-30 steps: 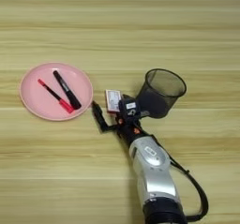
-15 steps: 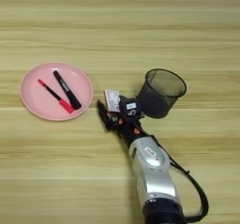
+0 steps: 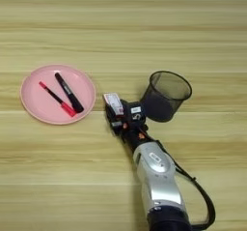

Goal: Move the objects on the table

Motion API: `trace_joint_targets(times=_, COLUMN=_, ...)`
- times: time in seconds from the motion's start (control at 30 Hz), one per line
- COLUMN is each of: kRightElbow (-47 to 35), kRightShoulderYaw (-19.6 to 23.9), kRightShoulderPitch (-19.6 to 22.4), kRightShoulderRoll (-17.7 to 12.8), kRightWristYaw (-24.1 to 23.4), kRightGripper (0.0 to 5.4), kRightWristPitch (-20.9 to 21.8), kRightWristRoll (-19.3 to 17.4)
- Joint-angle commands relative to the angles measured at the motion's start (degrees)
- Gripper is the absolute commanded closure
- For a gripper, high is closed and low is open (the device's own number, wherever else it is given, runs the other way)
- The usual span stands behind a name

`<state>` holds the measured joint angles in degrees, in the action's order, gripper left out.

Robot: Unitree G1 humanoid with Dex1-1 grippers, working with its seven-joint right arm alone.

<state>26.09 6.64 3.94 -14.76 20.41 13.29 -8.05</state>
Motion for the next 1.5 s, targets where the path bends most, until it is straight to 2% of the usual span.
trace_joint_targets(times=0.03, kRightElbow=-0.6, kRightShoulderYaw=0.3, kRightShoulderPitch=-0.5, kRightShoulderRoll=-1.1, kRightWristYaw=-0.9, kRightGripper=3.35, kRightWristPitch=-1.8, kRightWristRoll=1.1)
trace_joint_targets(times=0.5, kRightElbow=-4.8, kRightShoulderYaw=0.7, kRightShoulderPitch=-0.2, kRightShoulderRoll=-1.8, kRightWristYaw=-1.0, kRightGripper=3.35, kRightWristPitch=-2.2, kRightWristRoll=1.1)
trace_joint_targets(times=1.17, kRightElbow=-12.5, kRightShoulderYaw=1.5, kRightShoulderPitch=1.4, kRightShoulderRoll=-3.0, kRightWristYaw=-0.6, kRightGripper=3.36, kRightWristPitch=-5.1, kRightWristRoll=1.3)
trace_joint_targets(times=1.5, kRightElbow=-15.4, kRightShoulderYaw=1.1, kRightShoulderPitch=3.8, kRightShoulderRoll=-3.7, kRightWristYaw=0.0, kRightGripper=3.36, kRightWristPitch=-6.3, kRightWristRoll=1.8)
